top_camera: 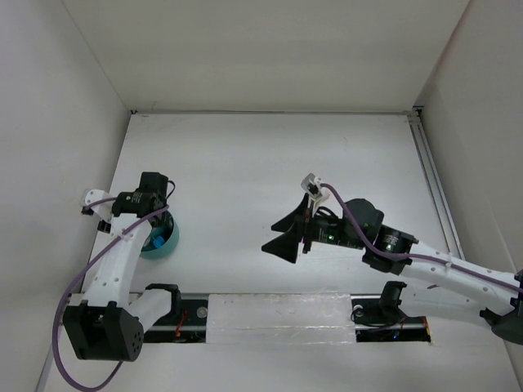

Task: Sort the stationery into containers
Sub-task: Place the stationery in the storage box.

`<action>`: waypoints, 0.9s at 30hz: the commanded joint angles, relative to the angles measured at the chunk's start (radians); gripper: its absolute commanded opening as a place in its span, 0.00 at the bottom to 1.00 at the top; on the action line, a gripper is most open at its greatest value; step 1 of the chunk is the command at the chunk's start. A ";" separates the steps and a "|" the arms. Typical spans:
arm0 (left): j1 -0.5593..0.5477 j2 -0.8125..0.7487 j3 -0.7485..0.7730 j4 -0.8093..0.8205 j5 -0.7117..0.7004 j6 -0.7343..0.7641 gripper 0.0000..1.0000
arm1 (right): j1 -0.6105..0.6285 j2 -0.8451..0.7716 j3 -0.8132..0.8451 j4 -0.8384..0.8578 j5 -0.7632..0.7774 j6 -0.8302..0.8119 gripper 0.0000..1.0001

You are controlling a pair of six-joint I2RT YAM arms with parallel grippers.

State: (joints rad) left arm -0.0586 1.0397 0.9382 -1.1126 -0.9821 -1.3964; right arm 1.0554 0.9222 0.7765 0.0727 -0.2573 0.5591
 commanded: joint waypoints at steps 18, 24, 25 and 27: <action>0.003 -0.038 -0.022 -0.015 -0.055 -0.104 0.40 | 0.018 -0.017 0.052 0.015 0.023 -0.025 0.95; 0.003 -0.038 -0.022 -0.015 -0.064 -0.113 0.43 | 0.018 -0.017 0.052 0.015 0.023 -0.025 0.95; 0.003 -0.038 -0.022 -0.015 -0.064 -0.113 0.43 | 0.018 -0.017 0.052 0.015 0.023 -0.025 0.95; 0.003 -0.049 -0.022 -0.015 -0.073 -0.113 0.44 | 0.018 -0.017 0.052 0.015 0.023 -0.025 0.95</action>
State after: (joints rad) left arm -0.0586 1.0153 0.9222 -1.1118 -0.9726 -1.4261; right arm 1.0630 0.9222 0.7845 0.0677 -0.2428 0.5457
